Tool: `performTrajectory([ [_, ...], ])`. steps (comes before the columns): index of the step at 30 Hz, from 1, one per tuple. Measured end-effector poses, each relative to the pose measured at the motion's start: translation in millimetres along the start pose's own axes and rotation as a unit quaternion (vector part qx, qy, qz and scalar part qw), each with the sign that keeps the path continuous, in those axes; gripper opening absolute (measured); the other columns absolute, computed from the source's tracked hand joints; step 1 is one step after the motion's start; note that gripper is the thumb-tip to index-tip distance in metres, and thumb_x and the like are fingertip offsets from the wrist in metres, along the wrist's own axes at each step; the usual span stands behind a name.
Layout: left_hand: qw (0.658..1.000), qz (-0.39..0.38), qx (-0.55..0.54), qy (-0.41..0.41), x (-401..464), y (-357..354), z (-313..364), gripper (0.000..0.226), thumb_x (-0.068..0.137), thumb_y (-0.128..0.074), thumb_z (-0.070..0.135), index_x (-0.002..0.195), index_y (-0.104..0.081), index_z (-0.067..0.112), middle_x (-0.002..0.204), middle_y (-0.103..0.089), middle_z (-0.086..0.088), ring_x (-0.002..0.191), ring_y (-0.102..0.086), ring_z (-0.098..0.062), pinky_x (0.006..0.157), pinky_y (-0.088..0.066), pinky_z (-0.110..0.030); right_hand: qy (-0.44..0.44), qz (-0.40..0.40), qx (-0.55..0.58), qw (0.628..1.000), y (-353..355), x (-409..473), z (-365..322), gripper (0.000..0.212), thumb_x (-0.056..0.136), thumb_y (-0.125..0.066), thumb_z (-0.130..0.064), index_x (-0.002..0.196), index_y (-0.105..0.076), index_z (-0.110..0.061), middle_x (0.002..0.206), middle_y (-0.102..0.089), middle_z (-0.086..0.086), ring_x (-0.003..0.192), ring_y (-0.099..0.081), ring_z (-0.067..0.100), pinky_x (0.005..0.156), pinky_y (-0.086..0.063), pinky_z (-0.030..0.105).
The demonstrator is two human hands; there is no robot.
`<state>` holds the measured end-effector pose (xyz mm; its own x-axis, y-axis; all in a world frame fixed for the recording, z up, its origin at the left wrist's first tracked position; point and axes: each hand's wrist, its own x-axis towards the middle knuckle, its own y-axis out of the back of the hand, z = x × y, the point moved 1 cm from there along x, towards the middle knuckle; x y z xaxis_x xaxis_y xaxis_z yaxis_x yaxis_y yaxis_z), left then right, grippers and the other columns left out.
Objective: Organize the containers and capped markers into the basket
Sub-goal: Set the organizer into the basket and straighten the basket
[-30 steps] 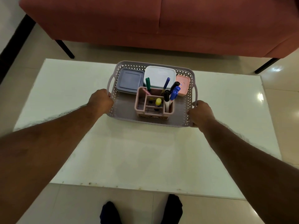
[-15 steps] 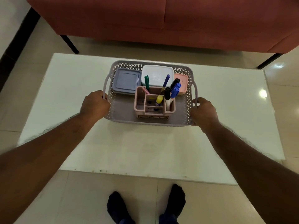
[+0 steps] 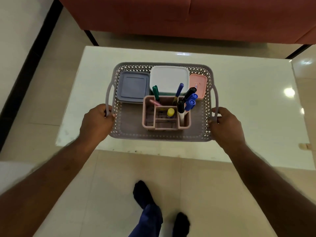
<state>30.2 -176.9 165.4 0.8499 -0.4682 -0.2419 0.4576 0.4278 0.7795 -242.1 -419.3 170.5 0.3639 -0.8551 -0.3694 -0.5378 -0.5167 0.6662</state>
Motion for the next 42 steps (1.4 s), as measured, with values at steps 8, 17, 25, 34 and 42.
performTrajectory([
  [8,0.999,0.003,0.0,0.051,-78,29,-57,0.024,0.09,-0.063,0.015,0.113,-0.068,0.022,0.1,-0.072,-0.001,0.092,-0.066,-0.023,0.079,-0.048,-0.033,0.027,-0.023,-0.003,0.999,-29,-78,16,0.037,0.088,-0.051,-0.013,0.118,-0.058,-0.033,0.101,-0.073,-0.003,0.088,-0.068,0.022,0.076,-0.056,0.034],
  [17,0.99,-0.02,-0.019,0.137,-183,82,-152,0.041,0.085,-0.066,0.014,0.086,-0.06,0.055,0.094,-0.072,0.007,0.083,-0.065,-0.012,0.073,-0.053,-0.035,0.019,-0.064,0.002,0.998,-75,-208,37,0.03,0.092,-0.055,-0.018,0.115,-0.061,-0.036,0.096,-0.071,-0.011,0.094,-0.068,0.019,0.066,-0.044,0.027],
  [25,0.986,-0.043,-0.032,0.16,-240,95,-275,0.035,0.089,-0.061,0.019,0.105,-0.062,0.049,0.088,-0.069,0.014,0.079,-0.065,-0.008,0.059,-0.05,-0.028,-0.003,-0.1,-0.019,0.995,-166,-297,68,0.033,0.096,-0.055,-0.024,0.127,-0.055,-0.037,0.1,-0.07,-0.015,0.087,-0.063,0.011,0.063,-0.042,0.014],
  [34,0.976,-0.047,-0.034,0.211,-249,43,-411,0.033,0.088,-0.056,0.019,0.114,-0.061,0.038,0.095,-0.071,0.003,0.085,-0.066,-0.02,0.07,-0.056,-0.037,-0.031,-0.128,-0.066,0.989,-289,-330,109,0.038,0.096,-0.049,-0.018,0.133,-0.052,-0.027,0.111,-0.071,-0.002,0.096,-0.066,0.024,0.067,-0.044,0.026],
  [42,0.976,-0.058,-0.033,0.209,-177,-16,-463,0.036,0.085,-0.053,0.011,0.112,-0.062,0.034,0.094,-0.069,-0.002,0.081,-0.065,-0.027,0.068,-0.057,-0.038,-0.053,-0.114,-0.045,0.991,-373,-277,143,0.033,0.095,-0.053,-0.027,0.127,-0.055,-0.027,0.112,-0.072,0.004,0.099,-0.068,0.029,0.08,-0.055,0.035],
])
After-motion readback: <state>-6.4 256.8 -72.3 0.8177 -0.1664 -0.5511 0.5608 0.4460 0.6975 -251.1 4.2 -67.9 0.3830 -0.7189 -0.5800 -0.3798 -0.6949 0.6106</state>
